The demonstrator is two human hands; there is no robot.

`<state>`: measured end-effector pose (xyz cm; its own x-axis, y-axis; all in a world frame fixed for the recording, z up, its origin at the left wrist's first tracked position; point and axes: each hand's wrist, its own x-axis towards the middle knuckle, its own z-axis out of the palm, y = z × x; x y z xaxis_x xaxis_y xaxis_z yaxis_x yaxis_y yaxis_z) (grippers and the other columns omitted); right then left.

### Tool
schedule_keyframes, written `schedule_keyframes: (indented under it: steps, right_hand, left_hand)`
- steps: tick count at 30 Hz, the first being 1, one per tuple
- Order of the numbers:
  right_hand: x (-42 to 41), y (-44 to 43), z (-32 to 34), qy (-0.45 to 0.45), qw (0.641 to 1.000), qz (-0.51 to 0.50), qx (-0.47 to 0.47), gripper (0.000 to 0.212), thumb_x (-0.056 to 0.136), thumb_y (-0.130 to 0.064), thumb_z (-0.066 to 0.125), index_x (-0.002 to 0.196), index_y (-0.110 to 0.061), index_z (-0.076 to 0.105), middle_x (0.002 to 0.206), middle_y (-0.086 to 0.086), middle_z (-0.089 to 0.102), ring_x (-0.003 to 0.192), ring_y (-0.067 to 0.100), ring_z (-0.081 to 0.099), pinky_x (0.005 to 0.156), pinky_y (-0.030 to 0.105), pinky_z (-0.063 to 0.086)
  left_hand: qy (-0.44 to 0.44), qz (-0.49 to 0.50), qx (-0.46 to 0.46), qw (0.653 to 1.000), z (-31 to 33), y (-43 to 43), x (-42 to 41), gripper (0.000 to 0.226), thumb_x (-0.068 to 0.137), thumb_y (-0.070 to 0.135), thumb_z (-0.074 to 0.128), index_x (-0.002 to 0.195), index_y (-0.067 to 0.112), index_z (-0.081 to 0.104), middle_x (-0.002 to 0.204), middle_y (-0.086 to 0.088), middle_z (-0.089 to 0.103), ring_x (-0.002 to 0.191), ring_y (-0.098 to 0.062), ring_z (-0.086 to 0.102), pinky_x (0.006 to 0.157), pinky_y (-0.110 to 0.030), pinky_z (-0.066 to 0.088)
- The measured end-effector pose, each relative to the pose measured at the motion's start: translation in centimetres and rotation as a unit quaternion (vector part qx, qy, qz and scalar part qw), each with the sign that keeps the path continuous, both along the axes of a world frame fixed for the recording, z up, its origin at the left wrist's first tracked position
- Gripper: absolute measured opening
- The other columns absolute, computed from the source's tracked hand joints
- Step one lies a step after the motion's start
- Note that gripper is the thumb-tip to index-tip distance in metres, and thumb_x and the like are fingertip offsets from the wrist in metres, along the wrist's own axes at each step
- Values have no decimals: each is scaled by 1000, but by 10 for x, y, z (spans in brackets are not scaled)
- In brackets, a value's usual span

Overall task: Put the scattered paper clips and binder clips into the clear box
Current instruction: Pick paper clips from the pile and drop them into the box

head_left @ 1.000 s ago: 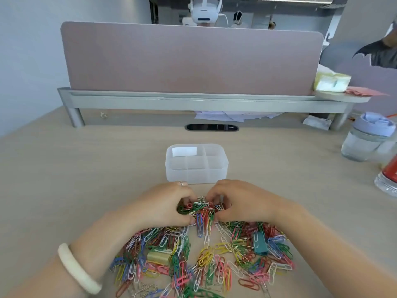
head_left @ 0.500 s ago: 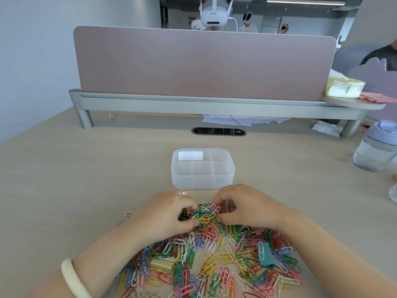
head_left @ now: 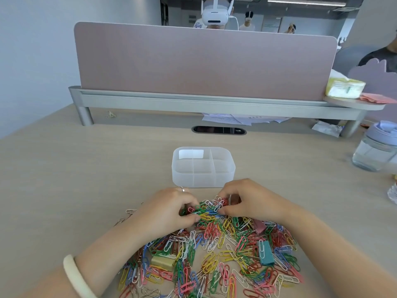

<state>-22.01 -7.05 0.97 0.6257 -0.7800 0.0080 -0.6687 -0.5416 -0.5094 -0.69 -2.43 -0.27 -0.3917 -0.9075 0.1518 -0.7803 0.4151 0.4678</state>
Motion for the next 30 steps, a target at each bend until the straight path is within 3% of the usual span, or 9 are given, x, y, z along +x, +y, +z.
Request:
schedule_keyframes:
  steps: [3,6,9,12,19,24,27,30]
  right_hand:
    - [-2,-1,1,-28,999,-5,21,16,75,-26,72,86,-15,69,78,-6,62,65,1,54,64,18,44]
    - [-4,-2,3,-80,995,-17,55,13,74,-24,74,83,-15,69,80,6,67,62,4,54,62,23,45]
    - [-7,-4,7,-134,987,-27,86,6,75,-19,73,79,-18,70,77,4,67,62,6,55,62,23,44]
    - [-8,-5,10,-175,979,-30,105,7,76,-13,72,79,-19,70,75,-3,66,64,7,56,64,22,45]
    - [7,-20,32,-214,971,-33,97,9,77,-12,70,82,-5,68,76,7,67,68,16,57,68,32,44]
    - [39,-60,37,-199,977,-66,31,13,78,-16,70,83,-4,68,77,5,67,65,12,56,64,26,43]
    - [50,-76,25,-150,986,-67,-20,14,78,-17,70,81,-4,66,76,0,61,51,-1,48,56,15,37]
    - [51,-80,13,-90,991,-59,-75,14,77,-18,71,85,-8,67,81,-1,57,55,-1,47,55,9,34]
  left_hand:
    - [34,0,0,999,1,-1,-1,11,75,31,69,82,23,68,63,14,46,61,-1,42,64,-29,39]
    - [79,14,4,997,0,-2,1,7,73,26,72,78,22,69,59,16,48,62,4,47,56,-14,34]
    - [120,28,20,992,-1,-3,2,6,72,24,74,76,24,71,62,17,53,64,6,50,54,-8,34]
    - [155,37,39,987,0,-3,3,6,71,21,75,74,25,71,62,15,56,62,4,51,54,-7,35]
    - [176,30,43,983,4,0,2,17,73,26,73,66,40,65,69,9,63,60,-3,52,54,-12,37]
    - [176,13,36,984,5,0,0,11,74,26,72,71,35,67,87,14,63,70,-9,56,60,-16,42]
    - [186,14,30,982,5,-1,1,11,74,27,71,70,36,67,85,11,63,75,-15,56,63,-22,44]
    - [194,13,28,981,4,0,2,10,74,29,71,70,37,66,79,4,65,74,-15,56,64,-25,44]
